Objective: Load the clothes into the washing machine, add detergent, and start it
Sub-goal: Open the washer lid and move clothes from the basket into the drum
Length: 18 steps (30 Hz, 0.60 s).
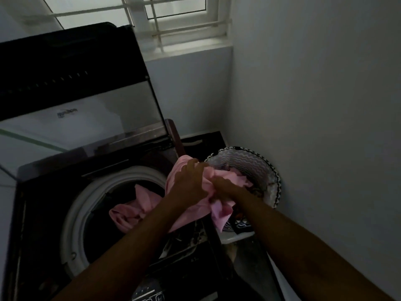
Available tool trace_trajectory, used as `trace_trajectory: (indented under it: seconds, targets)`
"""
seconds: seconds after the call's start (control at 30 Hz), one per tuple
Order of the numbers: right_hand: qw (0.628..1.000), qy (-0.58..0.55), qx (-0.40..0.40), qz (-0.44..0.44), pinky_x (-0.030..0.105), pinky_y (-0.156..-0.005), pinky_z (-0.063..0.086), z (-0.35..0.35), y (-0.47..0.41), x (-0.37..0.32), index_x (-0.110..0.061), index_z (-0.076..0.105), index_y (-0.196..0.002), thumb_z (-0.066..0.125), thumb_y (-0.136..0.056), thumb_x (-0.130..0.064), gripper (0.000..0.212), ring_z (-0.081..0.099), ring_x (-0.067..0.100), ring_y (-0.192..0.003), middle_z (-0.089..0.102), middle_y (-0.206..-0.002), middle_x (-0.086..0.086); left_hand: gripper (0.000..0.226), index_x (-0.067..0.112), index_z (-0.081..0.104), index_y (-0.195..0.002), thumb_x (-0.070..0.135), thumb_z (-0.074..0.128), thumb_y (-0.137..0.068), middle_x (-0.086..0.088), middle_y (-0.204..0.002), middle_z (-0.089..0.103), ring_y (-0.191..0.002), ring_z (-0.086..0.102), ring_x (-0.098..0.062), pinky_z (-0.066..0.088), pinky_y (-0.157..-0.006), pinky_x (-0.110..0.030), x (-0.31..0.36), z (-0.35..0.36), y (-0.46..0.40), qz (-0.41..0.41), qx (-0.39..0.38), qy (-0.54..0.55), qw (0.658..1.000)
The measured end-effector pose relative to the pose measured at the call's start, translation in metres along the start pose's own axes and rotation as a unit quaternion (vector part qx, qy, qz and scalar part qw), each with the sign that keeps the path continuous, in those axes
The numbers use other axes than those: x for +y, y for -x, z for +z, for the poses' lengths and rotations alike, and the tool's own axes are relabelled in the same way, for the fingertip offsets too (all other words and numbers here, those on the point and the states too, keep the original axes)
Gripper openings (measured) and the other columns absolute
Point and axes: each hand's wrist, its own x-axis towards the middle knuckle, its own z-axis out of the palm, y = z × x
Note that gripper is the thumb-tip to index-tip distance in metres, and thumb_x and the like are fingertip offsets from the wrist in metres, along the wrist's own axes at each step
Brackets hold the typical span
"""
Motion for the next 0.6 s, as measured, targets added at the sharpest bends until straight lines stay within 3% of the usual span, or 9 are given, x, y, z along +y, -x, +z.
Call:
trace_trajectory:
  seconds: [0.07, 0.13, 0.2, 0.27, 0.37, 0.47, 0.53, 0.6]
  targets:
    - [0.998, -0.044, 0.05, 0.0, 0.026, -0.094, 0.043, -0.002, -0.005, 0.001, 0.002, 0.056, -0.128, 0.06, -0.093, -0.012, 0.038, 0.059, 0.033, -0.111, 0.06, -0.122, 0.025, 0.089, 0.023, 0.042, -0.142, 0.039, 0.08, -0.063, -0.009, -0.148, 0.035, -0.138, 0.035, -0.026, 0.034, -0.11, -0.039, 0.0, -0.001, 0.0, -0.004, 0.013, 0.01, 1.0]
    - [0.989, -0.142, -0.007, 0.034, 0.032, -0.099, 0.039, -0.012, -0.008, 0.0, 0.002, 0.055, -0.129, 0.059, -0.093, -0.01, 0.039, 0.057, 0.032, -0.117, 0.059, -0.128, 0.023, 0.094, 0.02, 0.045, -0.14, 0.047, 0.081, -0.057, -0.013, -0.145, 0.04, -0.136, 0.039, -0.028, 0.037, -0.108, -0.04, -0.001, -0.001, -0.001, -0.012, 0.035, 0.034, 0.999]
    - [0.974, -0.21, -0.012, 0.079, 0.032, -0.086, 0.049, -0.028, -0.004, -0.008, -0.004, 0.061, -0.123, 0.061, -0.087, -0.006, 0.036, 0.063, 0.025, -0.103, 0.065, -0.116, 0.016, 0.103, 0.02, 0.04, -0.143, 0.055, 0.08, -0.054, -0.013, -0.144, 0.041, -0.136, 0.038, -0.029, 0.038, -0.108, -0.041, -0.002, -0.003, 0.0, -0.007, 0.048, 0.027, 0.998]
    - [0.97, -0.233, 0.053, 0.054, 0.03, -0.075, 0.051, -0.047, 0.001, -0.02, -0.004, 0.065, -0.115, 0.064, -0.079, 0.0, 0.037, 0.064, 0.022, -0.09, 0.068, -0.102, 0.012, 0.116, 0.02, 0.028, -0.149, 0.059, 0.08, -0.052, -0.012, -0.147, 0.038, -0.139, 0.033, -0.03, 0.035, -0.11, -0.041, -0.003, -0.008, -0.001, 0.003, 0.046, 0.019, 0.999]
    - [0.967, -0.224, 0.116, 0.023, 0.027, -0.074, 0.046, -0.061, -0.005, -0.029, 0.0, 0.069, -0.105, 0.066, -0.07, 0.004, 0.035, 0.063, 0.023, -0.09, 0.07, -0.103, 0.019, 0.128, 0.015, 0.022, -0.152, 0.049, 0.088, -0.047, -0.013, -0.15, 0.033, -0.14, 0.028, -0.032, 0.032, -0.113, -0.043, -0.006, -0.016, -0.004, 0.001, 0.018, 0.054, 0.998]
    - [0.951, -0.262, 0.164, 0.003, 0.021, -0.068, 0.038, -0.069, -0.006, -0.051, -0.001, 0.072, -0.093, 0.06, -0.07, 0.0, 0.026, 0.058, 0.016, -0.08, 0.071, -0.093, 0.018, 0.114, 0.016, 0.038, -0.144, 0.042, 0.089, -0.046, -0.003, -0.141, 0.044, -0.131, 0.042, -0.024, 0.037, -0.107, -0.033, -0.006, -0.031, 0.0, 0.024, 0.043, 0.095, 0.994]
    - [0.942, -0.276, 0.191, -0.005, 0.026, -0.063, 0.043, -0.077, -0.003, -0.067, -0.001, 0.072, -0.085, 0.059, -0.069, -0.001, 0.02, 0.063, 0.02, -0.077, 0.072, -0.085, 0.018, 0.095, 0.017, 0.048, -0.136, 0.026, 0.092, -0.052, 0.001, -0.129, 0.052, -0.119, 0.049, -0.015, 0.04, -0.098, -0.025, -0.006, -0.045, 0.007, 0.0, 0.052, 0.164, 0.985]
    - [0.932, -0.307, 0.192, -0.011, 0.031, -0.06, 0.049, -0.082, 0.0, -0.08, 0.0, 0.072, -0.079, 0.063, -0.059, -0.005, 0.022, 0.064, 0.023, -0.071, 0.07, -0.075, 0.016, 0.083, 0.017, 0.059, -0.126, 0.022, 0.093, -0.05, 0.005, -0.114, 0.061, -0.102, 0.056, -0.011, 0.044, -0.085, -0.023, -0.012, -0.059, 0.014, -0.056, 0.054, 0.184, 0.98]
